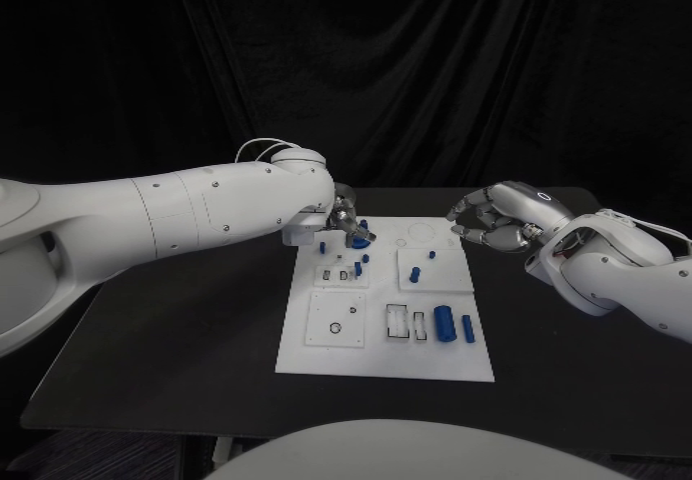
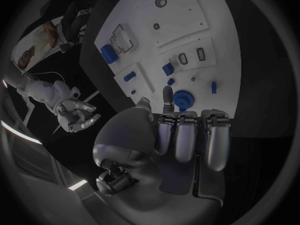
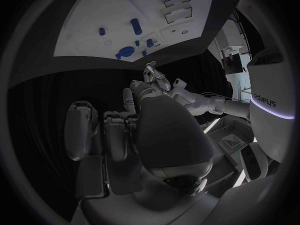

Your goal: Assemble the parts on the task board

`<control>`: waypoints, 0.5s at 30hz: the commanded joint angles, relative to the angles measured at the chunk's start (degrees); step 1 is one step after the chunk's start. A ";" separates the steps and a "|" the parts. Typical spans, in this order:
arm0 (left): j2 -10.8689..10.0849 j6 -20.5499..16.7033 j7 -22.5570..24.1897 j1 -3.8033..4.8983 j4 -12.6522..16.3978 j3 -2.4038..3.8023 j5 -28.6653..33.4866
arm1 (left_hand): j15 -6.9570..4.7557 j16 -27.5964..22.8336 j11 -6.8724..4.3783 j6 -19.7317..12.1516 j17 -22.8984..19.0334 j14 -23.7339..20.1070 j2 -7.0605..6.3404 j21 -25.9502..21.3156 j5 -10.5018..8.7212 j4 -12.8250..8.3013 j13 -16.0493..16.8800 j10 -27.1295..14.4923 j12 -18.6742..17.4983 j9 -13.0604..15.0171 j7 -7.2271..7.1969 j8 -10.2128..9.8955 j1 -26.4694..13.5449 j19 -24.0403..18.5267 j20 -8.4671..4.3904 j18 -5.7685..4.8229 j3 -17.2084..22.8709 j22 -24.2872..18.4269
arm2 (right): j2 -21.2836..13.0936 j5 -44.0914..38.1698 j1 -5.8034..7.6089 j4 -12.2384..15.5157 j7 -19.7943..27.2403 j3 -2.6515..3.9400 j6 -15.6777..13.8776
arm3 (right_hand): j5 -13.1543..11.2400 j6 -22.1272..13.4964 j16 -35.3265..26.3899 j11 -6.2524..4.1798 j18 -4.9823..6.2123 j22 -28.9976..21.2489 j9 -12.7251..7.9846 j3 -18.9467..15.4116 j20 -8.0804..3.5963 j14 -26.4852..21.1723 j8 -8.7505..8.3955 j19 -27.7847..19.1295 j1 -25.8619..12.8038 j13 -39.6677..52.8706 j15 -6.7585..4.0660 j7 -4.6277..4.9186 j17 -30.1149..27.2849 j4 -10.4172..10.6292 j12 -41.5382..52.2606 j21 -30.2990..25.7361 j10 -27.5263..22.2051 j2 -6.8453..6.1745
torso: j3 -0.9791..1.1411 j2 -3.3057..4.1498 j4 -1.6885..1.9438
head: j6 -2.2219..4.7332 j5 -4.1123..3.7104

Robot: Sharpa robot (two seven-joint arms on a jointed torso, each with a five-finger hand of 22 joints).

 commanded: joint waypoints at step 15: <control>1.17 2.37 -1.92 -3.00 -1.79 0.05 -0.45 | -0.85 0.15 -0.81 0.70 15.06 6.15 -0.31 -0.20 3.30 -1.80 15.05 6.05 0.15 1.09 -0.27 -2.37 2.99 6.01 -0.81 -0.34 2.18 15.07 | 0.35 0.03 -0.82 -0.65 -1.57 0.05 0.11 | 0.68 0.17 0.14 0.44 -0.78 11.41 -0.12 0.35 0.51 6.02 0.16 -0.04 0.48 15.05 0.47 0.23 15.09 -0.05 0.15 -0.08 6.08 0.32 | 0.35 0.17 -0.28 | -0.73 0.50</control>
